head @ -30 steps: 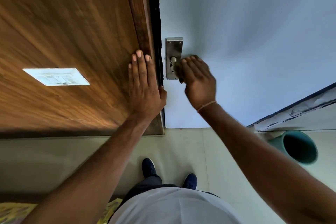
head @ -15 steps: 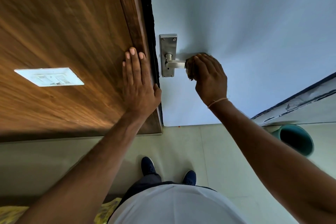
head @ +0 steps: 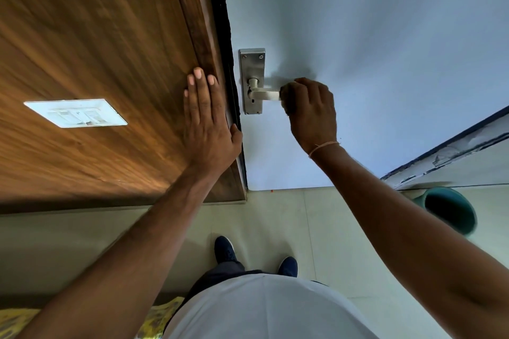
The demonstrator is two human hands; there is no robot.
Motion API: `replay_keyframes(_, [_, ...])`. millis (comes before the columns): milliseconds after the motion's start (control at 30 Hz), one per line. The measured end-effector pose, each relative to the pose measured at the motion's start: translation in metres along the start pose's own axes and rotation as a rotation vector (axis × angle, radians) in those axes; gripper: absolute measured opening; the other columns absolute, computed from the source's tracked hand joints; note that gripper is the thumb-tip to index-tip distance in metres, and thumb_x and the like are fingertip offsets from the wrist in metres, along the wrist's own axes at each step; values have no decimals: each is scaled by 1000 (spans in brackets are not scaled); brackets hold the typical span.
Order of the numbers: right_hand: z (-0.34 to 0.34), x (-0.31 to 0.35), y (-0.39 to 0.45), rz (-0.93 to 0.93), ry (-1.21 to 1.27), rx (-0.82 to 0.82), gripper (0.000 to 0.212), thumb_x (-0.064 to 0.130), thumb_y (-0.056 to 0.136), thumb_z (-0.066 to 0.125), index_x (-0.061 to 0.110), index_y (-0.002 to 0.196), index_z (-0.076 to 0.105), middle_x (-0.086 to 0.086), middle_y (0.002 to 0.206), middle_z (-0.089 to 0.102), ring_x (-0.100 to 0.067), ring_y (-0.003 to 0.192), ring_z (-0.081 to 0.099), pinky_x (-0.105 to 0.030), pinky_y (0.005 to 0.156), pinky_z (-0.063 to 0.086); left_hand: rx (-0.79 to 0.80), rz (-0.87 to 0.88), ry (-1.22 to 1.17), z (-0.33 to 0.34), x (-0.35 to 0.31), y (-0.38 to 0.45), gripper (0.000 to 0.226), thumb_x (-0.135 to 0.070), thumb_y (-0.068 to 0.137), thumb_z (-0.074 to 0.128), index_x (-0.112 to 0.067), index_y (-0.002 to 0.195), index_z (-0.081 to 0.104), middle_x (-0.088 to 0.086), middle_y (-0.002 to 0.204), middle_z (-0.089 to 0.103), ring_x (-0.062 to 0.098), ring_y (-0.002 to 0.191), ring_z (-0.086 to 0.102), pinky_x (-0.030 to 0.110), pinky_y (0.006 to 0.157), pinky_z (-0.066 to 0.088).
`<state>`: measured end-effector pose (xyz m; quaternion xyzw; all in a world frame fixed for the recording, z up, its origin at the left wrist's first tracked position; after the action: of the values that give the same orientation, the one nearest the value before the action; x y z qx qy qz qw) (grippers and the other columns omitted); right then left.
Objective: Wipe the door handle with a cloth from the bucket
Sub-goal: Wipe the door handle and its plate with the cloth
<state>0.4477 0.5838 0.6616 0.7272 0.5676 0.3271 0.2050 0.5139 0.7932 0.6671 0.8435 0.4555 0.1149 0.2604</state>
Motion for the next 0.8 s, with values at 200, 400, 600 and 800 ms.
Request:
replay_keyframes(200, [13, -66, -24, 764, 558, 40, 31, 15, 76, 74, 27, 100, 59, -2, 96, 75, -28, 92, 76, -48, 74, 65, 2, -1, -11, -1, -1, -1, 106, -33, 86, 67, 4, 168, 10, 31, 176, 12, 47, 165, 12, 54, 136, 17])
replay_keyframes(400, [42, -56, -76, 1546, 1470, -147, 52, -24, 80, 34, -7, 121, 62, -23, 106, 72, -42, 99, 74, -36, 68, 62, -13, 5, -17, -1, 0, -1, 107, -36, 87, 66, 5, 167, 10, 32, 175, 14, 47, 164, 14, 54, 136, 18])
replay_keyframes(600, [64, -7, -86, 1777, 2159, -93, 46, 5, 80, 45, 3, 120, 68, -18, 136, 67, -36, 134, 61, -52, 121, 40, -22, 18, -9, 0, 2, -1, 106, -39, 89, 66, 4, 167, 9, 32, 174, 16, 47, 164, 16, 55, 135, 21])
replay_keyframes(800, [71, 33, -63, 1665, 2345, 51, 40, 22, 99, 46, 7, 122, 74, -18, 139, 68, -37, 143, 54, -53, 124, 37, -25, 25, 0, 2, 4, -1, 105, -39, 89, 68, 3, 167, 11, 32, 174, 18, 46, 164, 18, 56, 134, 24])
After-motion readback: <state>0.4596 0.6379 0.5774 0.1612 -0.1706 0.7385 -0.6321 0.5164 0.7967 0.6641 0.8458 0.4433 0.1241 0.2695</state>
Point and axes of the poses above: each hand's wrist, its own y-axis towards the middle knuckle, its own z-axis out of the palm, x = y × z, the point moved 6 cm from there along y, towards the middle knuckle
